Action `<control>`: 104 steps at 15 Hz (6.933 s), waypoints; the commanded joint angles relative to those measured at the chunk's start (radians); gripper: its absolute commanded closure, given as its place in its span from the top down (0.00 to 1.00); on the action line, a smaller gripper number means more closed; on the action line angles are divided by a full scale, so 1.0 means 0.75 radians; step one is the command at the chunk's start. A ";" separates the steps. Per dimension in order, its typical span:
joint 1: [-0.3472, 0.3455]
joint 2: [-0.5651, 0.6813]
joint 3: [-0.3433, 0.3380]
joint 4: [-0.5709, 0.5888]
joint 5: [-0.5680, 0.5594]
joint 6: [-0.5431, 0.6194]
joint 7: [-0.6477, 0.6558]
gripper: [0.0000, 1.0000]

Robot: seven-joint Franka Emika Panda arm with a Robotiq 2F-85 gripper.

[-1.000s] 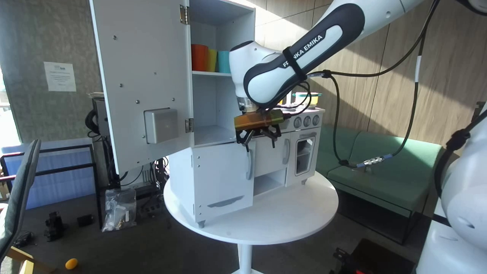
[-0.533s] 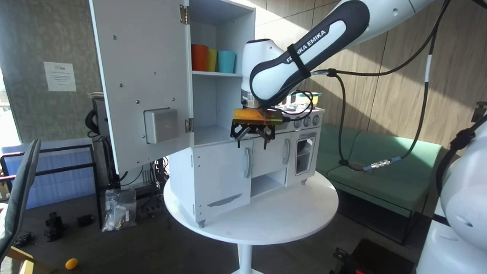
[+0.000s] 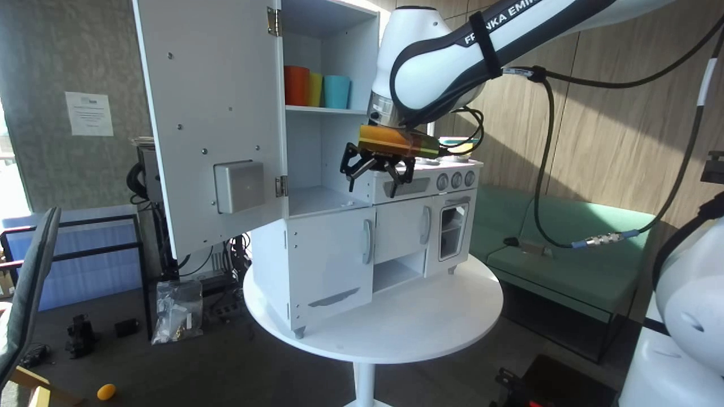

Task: Close all the cabinet doors

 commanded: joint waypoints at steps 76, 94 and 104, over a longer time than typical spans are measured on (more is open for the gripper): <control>-1.503 -0.288 1.978 1.300 -0.465 -0.453 0.299 1.00; -1.039 -0.526 1.463 1.018 -0.234 -0.686 0.011 1.00; -0.599 -0.517 1.226 0.730 -0.294 -0.776 0.096 1.00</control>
